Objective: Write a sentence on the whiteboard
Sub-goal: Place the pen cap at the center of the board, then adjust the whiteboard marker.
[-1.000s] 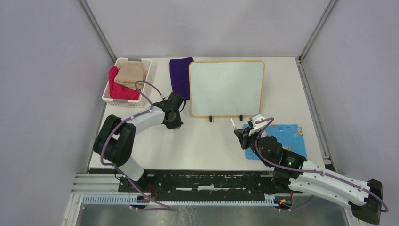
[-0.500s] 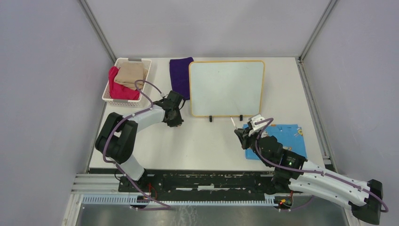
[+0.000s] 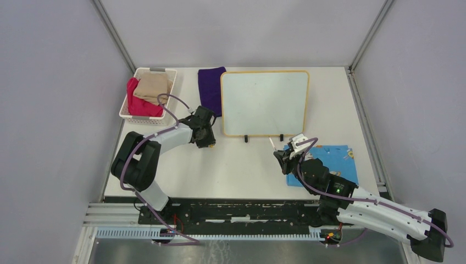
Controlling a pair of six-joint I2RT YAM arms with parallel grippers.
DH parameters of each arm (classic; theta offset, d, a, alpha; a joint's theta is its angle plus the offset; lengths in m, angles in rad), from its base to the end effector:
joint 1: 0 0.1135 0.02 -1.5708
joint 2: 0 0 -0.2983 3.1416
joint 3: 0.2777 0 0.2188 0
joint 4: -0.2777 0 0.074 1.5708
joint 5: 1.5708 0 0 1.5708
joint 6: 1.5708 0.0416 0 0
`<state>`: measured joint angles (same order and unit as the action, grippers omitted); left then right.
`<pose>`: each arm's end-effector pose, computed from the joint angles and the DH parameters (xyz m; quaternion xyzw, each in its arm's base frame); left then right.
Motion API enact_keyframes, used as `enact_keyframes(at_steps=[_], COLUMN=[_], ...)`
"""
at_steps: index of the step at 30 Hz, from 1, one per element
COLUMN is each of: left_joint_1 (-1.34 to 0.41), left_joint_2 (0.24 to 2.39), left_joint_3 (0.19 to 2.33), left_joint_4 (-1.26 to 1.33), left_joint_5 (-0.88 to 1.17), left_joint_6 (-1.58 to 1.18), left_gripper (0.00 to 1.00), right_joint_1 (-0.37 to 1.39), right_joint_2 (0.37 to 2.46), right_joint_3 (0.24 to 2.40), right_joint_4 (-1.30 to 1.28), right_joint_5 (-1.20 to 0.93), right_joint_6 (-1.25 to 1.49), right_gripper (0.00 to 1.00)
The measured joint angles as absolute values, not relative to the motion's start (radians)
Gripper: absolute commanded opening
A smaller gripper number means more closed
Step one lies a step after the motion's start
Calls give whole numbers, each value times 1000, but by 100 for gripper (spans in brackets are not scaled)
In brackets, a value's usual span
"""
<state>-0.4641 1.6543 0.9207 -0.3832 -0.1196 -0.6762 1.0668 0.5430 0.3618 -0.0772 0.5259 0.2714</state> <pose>0.2632 -0.1262 0.2108 -0.1163 0.9657 -0.0722 0.2205 0.0611 0.0676 0.2606 -0.1501 0.7668 0.2039 0.5899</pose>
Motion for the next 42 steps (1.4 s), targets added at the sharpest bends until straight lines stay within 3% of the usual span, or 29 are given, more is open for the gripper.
enact_keyframes(at_steps=[6,12,17,20,31,42], left_joint_1=[-465,-465,-465,-467,-472,-492], left_joint_2=[1645,1573,1380,1227,728,766], left_joint_3=[912,876,874,878,774,661], left_joint_4=[-366,-410,-461,-462,-242,156], left_joint_5=[-117,-152,-183,-179,-22,558], left_joint_6=[-677,-679,-685,-674,-643,-681], left_gripper=[53,81,88,99,100,93], right_joint_1=[1067,1067,1067,1067,1066,1066], right_joint_2=[543,543,547,553,632,807], right_joint_3=[362,363,377,400,441,558], right_joint_4=[-77,-77,-80,-73,117,298], right_joint_5=[527,525,511,480,236,41], right_joint_6=[271,271,260,237,213,262], right_gripper=[0,0,0,0,0,0])
